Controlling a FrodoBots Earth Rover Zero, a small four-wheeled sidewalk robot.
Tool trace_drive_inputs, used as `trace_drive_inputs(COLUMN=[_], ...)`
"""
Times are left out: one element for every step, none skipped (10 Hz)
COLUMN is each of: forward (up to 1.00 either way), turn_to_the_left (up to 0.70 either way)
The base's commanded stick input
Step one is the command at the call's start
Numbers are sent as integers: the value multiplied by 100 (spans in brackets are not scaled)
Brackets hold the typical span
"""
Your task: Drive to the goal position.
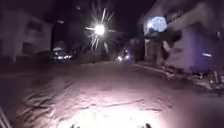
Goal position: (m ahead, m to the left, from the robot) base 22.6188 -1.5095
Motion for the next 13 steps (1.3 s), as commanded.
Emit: trace_drive_inputs(forward=[70, 70, 70, 70, 70, 70, 70, 70, 70, 70, 70, 70, 70], turn_to_the_left=[0, 0, 0, 0, 0, 0, 0, 0, 0, 0, 0, 0, 0])
